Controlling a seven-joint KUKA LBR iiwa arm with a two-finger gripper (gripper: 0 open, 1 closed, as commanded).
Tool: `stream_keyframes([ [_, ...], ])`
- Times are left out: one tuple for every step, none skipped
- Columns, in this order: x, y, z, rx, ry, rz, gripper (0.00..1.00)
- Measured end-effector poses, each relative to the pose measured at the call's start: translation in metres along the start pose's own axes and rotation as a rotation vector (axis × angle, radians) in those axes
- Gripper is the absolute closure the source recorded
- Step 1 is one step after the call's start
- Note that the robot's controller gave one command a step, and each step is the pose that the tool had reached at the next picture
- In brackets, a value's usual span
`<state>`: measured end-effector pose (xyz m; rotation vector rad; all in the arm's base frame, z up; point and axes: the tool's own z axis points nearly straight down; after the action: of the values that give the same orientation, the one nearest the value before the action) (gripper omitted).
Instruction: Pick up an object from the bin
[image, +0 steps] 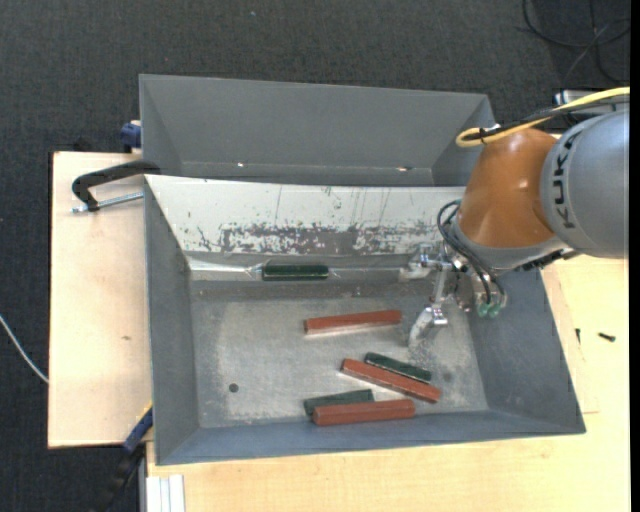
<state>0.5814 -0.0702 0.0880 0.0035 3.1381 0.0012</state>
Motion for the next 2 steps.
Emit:
stream_keyframes([
  [0.0119,0.0493,0.0090,0.001,0.003,0.063,1.00],
  [0.0119,0.0493,0.0090,0.001,0.003,0.063,1.00],
])
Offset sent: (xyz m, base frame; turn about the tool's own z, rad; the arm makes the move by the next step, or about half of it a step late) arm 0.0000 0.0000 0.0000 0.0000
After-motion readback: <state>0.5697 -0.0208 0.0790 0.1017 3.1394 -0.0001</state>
